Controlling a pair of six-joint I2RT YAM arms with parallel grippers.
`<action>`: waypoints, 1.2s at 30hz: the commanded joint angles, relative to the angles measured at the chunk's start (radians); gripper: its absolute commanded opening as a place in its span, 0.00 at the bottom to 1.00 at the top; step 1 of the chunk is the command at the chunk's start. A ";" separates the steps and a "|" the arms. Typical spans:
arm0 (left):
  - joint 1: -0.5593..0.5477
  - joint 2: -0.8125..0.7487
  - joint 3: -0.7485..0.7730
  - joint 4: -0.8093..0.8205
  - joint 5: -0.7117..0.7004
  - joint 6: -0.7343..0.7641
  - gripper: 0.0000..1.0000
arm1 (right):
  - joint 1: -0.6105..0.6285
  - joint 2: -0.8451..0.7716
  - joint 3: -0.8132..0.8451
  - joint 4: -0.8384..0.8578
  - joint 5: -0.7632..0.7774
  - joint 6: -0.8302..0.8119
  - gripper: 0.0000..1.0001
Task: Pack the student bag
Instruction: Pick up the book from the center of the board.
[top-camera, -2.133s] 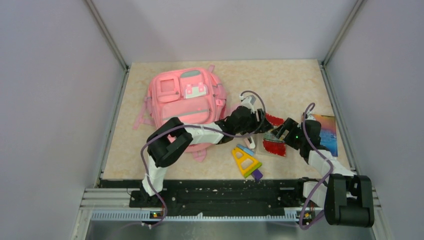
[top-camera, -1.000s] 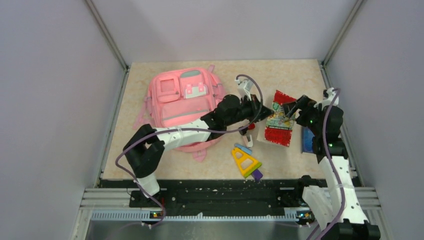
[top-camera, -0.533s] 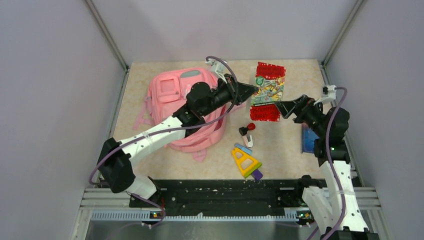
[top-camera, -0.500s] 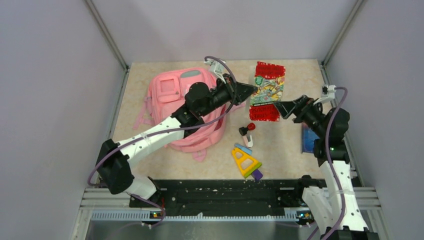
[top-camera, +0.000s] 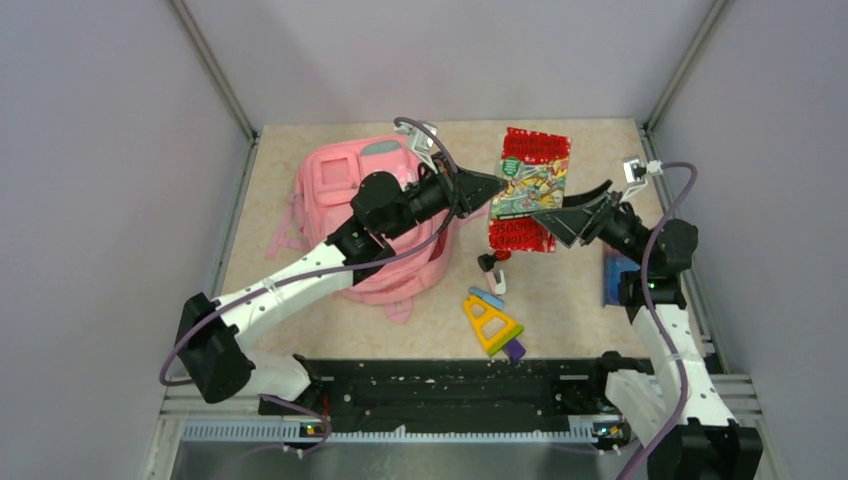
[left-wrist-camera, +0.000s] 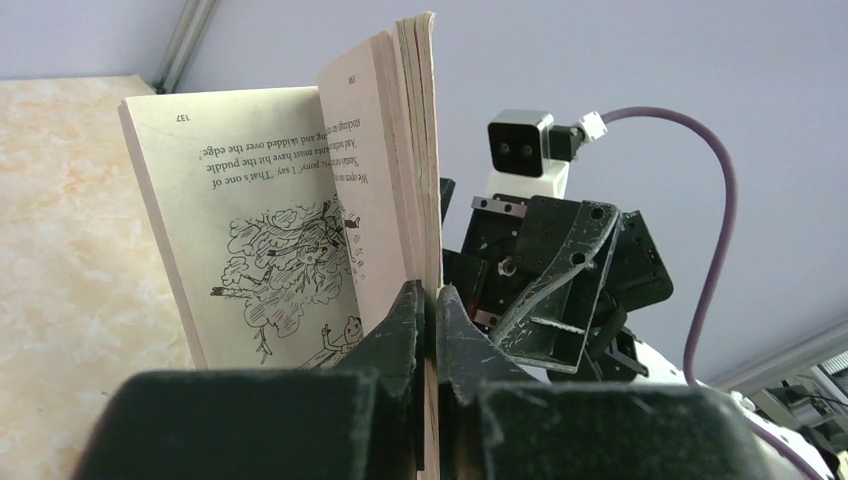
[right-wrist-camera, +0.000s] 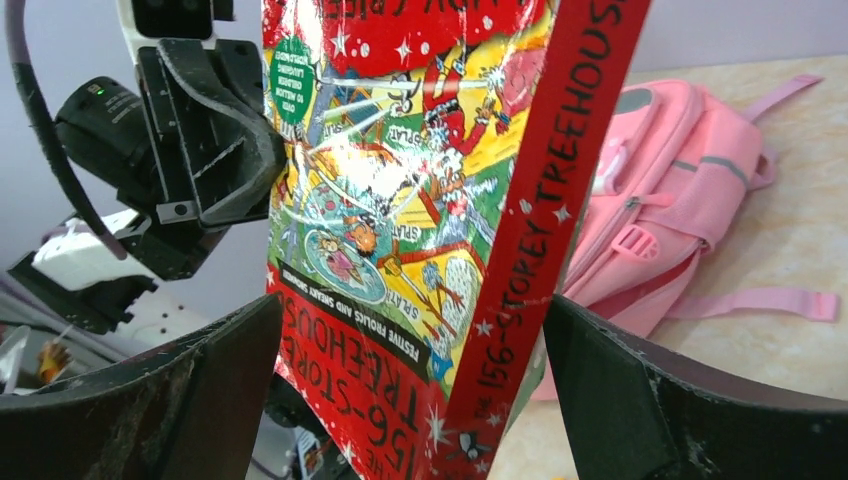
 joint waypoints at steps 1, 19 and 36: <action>0.005 -0.062 -0.001 0.167 0.035 -0.019 0.00 | 0.036 0.047 0.026 0.167 -0.059 0.068 0.97; 0.017 -0.073 -0.044 0.076 0.142 0.066 0.11 | 0.102 0.134 0.025 0.100 0.022 0.016 0.00; 0.127 -0.231 -0.283 -0.866 -0.459 0.632 0.81 | 0.092 0.063 0.160 -0.646 0.598 -0.492 0.00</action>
